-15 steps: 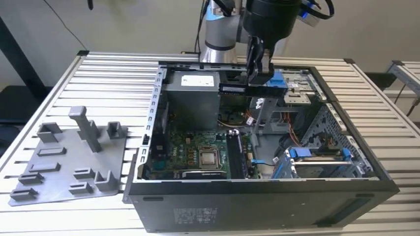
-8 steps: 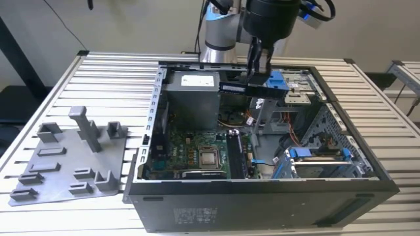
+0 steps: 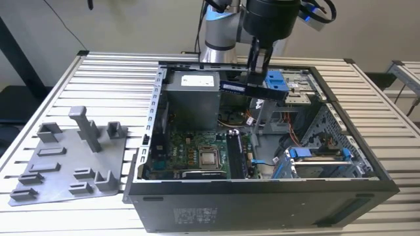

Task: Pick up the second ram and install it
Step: 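Insert the second ram into the second slot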

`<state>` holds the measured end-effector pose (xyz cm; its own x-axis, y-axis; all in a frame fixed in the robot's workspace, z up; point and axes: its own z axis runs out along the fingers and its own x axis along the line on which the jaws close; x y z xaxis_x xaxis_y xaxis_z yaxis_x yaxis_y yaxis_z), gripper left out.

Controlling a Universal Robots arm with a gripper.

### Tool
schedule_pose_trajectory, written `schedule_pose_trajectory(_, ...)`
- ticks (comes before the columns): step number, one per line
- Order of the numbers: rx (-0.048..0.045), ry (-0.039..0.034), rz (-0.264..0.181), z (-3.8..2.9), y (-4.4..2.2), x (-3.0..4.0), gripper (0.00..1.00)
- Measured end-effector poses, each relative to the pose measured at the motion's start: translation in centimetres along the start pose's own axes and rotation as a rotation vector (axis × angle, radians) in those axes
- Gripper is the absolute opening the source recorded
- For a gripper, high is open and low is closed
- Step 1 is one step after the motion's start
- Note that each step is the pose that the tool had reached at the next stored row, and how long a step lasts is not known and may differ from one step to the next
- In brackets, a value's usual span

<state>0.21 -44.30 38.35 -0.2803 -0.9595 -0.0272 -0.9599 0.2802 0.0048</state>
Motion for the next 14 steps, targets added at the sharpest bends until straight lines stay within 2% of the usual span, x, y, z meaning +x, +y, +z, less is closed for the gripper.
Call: schedule_pose_trajectory(14, 0.0048, -0.0010, 0.177, 0.07, 0.00, 0.00, 0.14)
